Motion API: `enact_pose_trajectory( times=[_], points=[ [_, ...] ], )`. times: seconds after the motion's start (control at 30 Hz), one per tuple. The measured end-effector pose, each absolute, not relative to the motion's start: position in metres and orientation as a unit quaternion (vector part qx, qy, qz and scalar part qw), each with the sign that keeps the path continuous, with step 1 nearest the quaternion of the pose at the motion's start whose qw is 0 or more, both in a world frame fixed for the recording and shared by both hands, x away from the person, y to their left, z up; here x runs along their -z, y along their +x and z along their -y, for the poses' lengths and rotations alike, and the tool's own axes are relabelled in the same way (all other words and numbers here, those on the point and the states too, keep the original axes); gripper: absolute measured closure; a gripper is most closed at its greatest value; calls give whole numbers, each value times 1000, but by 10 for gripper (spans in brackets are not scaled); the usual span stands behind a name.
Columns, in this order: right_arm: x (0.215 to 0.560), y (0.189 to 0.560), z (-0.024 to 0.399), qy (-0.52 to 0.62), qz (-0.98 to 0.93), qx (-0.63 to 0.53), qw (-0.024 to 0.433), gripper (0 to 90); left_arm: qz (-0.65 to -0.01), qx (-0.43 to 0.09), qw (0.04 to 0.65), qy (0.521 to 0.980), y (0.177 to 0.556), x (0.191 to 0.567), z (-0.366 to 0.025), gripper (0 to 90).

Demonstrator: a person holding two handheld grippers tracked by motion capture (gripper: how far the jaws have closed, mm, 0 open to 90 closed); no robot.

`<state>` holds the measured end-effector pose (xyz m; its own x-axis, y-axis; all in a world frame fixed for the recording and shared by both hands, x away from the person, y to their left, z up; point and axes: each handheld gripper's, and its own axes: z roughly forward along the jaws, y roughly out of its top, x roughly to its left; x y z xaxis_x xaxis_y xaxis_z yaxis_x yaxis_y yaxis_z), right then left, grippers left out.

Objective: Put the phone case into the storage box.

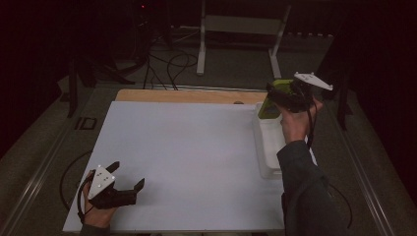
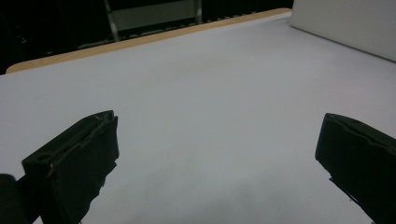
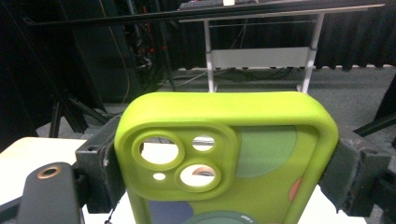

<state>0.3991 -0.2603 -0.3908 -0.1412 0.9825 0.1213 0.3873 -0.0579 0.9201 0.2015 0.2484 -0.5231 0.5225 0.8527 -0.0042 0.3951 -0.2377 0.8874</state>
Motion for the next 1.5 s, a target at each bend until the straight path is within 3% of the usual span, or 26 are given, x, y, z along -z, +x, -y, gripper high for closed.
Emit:
enact_pose_trajectory(
  times=[1.5],
  points=[
    [411, 430, 263, 596, -598, -408, 347, 155, -416, -248, 456, 747, 201, 526, -247, 0]
  ],
)
